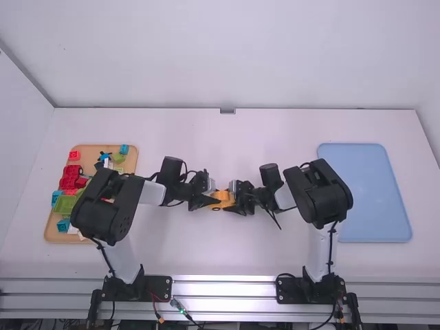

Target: Assemble lego blocks to make yellow taxi

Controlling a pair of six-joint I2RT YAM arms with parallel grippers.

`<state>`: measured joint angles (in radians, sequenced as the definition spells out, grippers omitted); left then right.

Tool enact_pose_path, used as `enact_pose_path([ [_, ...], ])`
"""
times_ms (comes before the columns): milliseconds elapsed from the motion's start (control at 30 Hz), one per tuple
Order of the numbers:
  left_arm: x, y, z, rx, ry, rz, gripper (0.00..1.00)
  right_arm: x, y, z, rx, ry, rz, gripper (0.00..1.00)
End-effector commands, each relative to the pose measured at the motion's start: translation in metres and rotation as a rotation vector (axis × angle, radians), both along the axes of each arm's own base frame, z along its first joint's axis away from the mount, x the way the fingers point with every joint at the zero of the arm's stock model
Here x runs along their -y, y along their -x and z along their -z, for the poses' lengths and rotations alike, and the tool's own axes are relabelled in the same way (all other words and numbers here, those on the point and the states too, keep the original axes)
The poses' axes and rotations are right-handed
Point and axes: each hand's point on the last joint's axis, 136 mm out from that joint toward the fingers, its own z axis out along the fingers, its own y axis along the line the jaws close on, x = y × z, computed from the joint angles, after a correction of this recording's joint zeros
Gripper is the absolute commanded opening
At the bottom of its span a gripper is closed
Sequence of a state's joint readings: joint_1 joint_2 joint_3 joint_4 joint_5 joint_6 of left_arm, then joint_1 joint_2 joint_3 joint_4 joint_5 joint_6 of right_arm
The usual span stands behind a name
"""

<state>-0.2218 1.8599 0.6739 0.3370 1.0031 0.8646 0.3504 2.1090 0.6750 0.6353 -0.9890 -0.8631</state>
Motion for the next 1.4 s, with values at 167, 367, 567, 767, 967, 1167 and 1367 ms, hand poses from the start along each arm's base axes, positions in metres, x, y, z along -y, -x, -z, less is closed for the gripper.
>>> enact_pose_path([
  [167, 0.006, 0.01, 0.013, -0.021, 0.026, 0.042, 0.02, 0.004, 0.0, 0.009, -0.029, 0.028, 0.022, 0.46],
  [367, 0.007, 0.011, 0.014, -0.038, 0.039, 0.043, 0.02, 0.003, 0.001, 0.009, -0.03, 0.028, 0.021, 0.46],
  [567, 0.006, 0.016, 0.018, -0.069, 0.024, 0.042, 0.02, 0.004, 0.0, 0.009, -0.026, 0.027, 0.023, 0.46],
  [767, 0.009, 0.018, 0.029, -0.072, -0.041, 0.031, 0.02, 0.004, 0.0, 0.009, -0.026, 0.027, 0.022, 0.46],
  [967, 0.016, 0.021, 0.039, -0.056, -0.11, 0.035, 0.02, 0.003, 0.001, 0.009, -0.028, 0.028, 0.021, 0.45],
  [1167, 0.014, 0.022, 0.043, -0.082, -0.131, 0.015, 0.02, 0.004, 0.0, 0.009, -0.028, 0.028, 0.023, 0.46],
  [1367, 0.011, 0.025, 0.048, -0.067, -0.166, 0.028, 0.02, 0.004, 0.0, 0.009, -0.026, 0.027, 0.023, 0.46],
])
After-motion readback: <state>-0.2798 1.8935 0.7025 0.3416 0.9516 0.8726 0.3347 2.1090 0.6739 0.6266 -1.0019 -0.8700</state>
